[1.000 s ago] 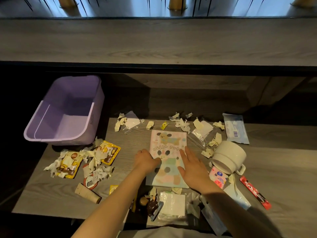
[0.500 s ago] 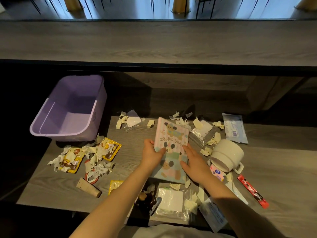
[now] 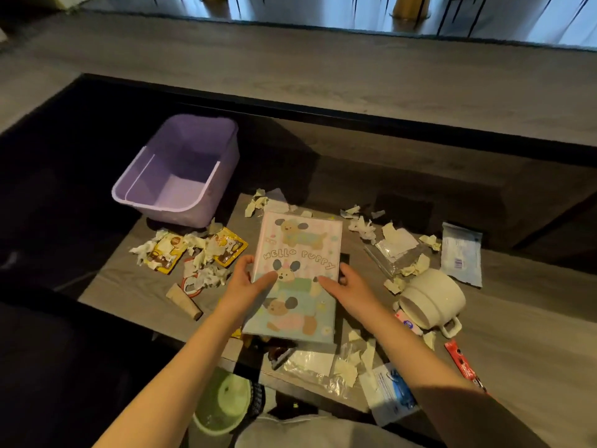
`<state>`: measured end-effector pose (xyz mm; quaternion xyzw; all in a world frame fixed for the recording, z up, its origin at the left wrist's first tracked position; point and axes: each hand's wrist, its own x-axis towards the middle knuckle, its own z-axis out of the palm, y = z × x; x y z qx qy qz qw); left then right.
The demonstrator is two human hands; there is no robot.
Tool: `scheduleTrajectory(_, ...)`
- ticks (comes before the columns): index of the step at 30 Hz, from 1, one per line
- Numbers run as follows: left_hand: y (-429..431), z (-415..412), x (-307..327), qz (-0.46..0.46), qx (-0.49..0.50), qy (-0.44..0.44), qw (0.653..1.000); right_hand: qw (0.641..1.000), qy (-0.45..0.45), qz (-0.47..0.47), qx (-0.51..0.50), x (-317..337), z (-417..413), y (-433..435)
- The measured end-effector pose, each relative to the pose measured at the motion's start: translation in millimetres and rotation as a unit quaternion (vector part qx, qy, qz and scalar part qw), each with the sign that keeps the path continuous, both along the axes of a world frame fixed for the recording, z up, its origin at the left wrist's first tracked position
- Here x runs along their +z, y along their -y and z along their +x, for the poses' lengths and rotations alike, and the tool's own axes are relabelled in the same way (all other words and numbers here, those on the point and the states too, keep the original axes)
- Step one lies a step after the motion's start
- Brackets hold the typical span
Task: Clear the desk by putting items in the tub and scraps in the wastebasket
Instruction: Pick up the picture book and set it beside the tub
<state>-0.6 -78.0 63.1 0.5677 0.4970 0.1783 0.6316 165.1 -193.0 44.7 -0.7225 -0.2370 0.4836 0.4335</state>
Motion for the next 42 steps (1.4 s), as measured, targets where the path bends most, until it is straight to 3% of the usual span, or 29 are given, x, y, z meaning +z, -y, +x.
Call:
scheduleTrajectory(4,10,-24,-1,0.023,0.032,0.001,0.999,0.999,-0.04,0.02,0.011,6,-23,-9)
scheduleTrajectory(10,-5,-62,-11,0.111,0.026,-0.123,0.986,0.999,-0.028,0.021,0.031,15,-53,-31)
scheduleTrajectory(15,-50,-95,-20,0.157,-0.027,-0.173,0.972,1.0,-0.007,0.011,0.008,14,-75,-63)
scheduleTrajectory(19,-109,-133,-39,0.291,-0.06,-0.241,0.924,0.997,0.005,0.024,-0.073,12,-93,-85)
scheduleTrajectory(22,-152,-159,-52,0.296,-0.082,-0.348,0.886,0.991,0.011,0.038,-0.125,12,-103,-98)
scheduleTrajectory(25,-182,-171,-63,0.302,-0.121,-0.403,0.855,0.985,0.001,0.048,-0.164,11,-112,-103)
scheduleTrajectory(28,-204,-165,-71,0.303,-0.149,-0.411,0.847,0.98,-0.005,0.056,-0.191,12,-118,-104)
scheduleTrajectory(33,-211,-157,-91,0.263,-0.165,-0.401,0.862,0.969,-0.003,0.053,-0.242,9,-123,-99)
scheduleTrajectory(42,-155,-130,-97,0.259,-0.185,-0.347,0.882,0.96,0.014,0.043,-0.276,10,-131,-86)
